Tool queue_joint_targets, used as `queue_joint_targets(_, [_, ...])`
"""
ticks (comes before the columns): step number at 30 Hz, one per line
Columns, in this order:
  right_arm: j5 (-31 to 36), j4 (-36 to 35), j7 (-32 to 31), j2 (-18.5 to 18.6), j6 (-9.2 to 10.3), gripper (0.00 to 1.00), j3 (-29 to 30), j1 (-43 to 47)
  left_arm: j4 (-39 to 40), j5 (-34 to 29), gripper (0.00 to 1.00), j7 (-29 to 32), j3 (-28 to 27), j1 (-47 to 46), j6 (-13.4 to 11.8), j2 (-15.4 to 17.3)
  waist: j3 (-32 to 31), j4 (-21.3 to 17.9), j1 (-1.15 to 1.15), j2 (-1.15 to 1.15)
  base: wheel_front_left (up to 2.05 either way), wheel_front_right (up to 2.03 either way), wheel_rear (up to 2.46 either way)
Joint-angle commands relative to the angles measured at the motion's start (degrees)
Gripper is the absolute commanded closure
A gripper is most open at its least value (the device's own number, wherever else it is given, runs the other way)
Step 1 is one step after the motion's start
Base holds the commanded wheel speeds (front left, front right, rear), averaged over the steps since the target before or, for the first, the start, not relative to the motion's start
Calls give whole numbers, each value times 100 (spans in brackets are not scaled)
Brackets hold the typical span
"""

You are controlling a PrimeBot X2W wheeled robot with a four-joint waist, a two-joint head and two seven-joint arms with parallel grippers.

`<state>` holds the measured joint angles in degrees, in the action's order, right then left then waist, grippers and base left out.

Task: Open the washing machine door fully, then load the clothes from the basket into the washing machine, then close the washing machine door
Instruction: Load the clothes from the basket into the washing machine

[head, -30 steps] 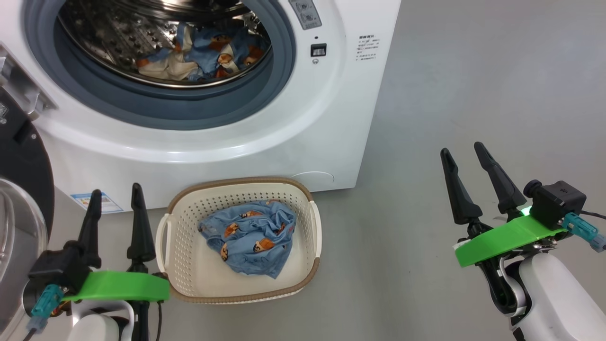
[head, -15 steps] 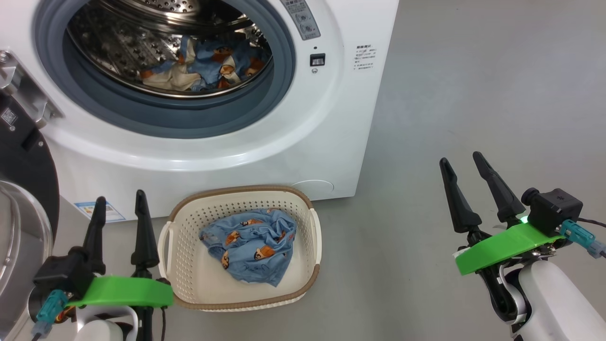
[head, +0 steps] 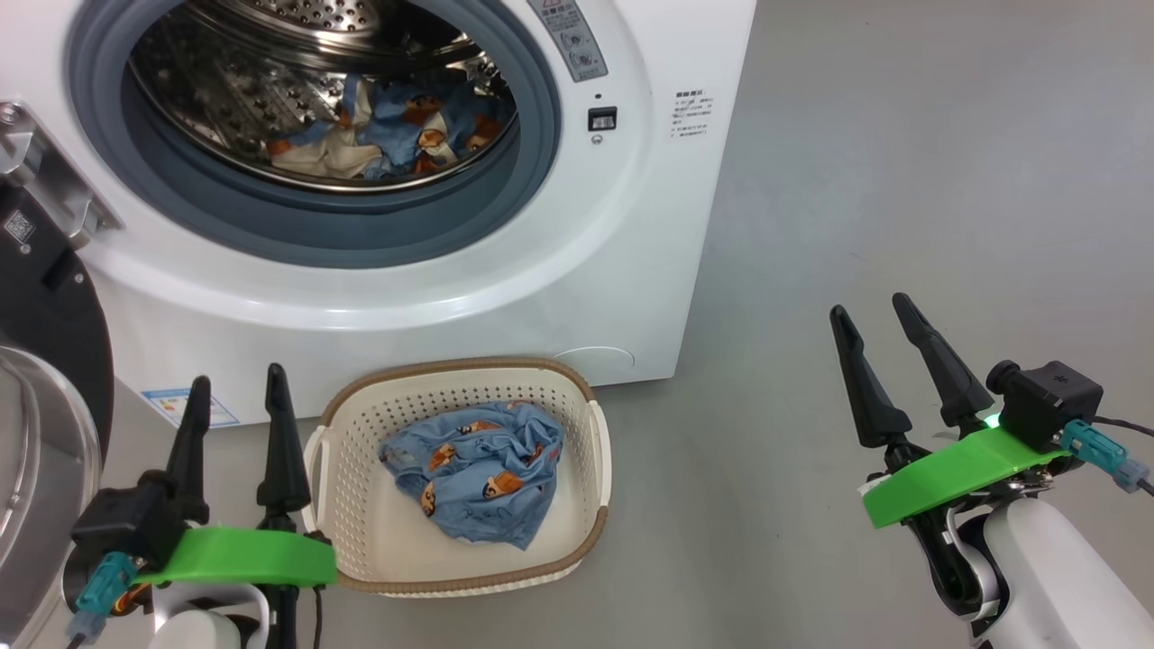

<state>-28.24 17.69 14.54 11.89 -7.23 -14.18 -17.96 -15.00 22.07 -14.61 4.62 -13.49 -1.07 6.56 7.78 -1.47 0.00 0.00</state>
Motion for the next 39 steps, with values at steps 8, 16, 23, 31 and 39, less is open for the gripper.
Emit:
queue_joint_targets(8, [-44,-95,46,76,-25,0,-98,50,155,46,0,-15,-140,13,-43,119,24,-13,0,0,0,0,0])
queue_joint_targets(16, [-43,-97,46,73,-25,0,-87,14,93,72,0,3,-106,-15,-52,134,96,-20,0,0,0,0,0])
queue_joint_targets(23, [-47,-112,46,77,-25,0,-78,-23,-30,104,0,60,-51,-87,-38,151,242,-79,0,0,0,0,0])
queue_joint_targets(31, [-45,-140,46,67,-25,0,-34,-104,-258,138,0,141,22,-233,4,170,535,-226,0,0,0,0,0])
queue_joint_targets(39, [-19,-206,46,60,-25,0,24,-250,-689,126,0,374,186,-662,114,234,1077,-396,0,0,0,0,0])
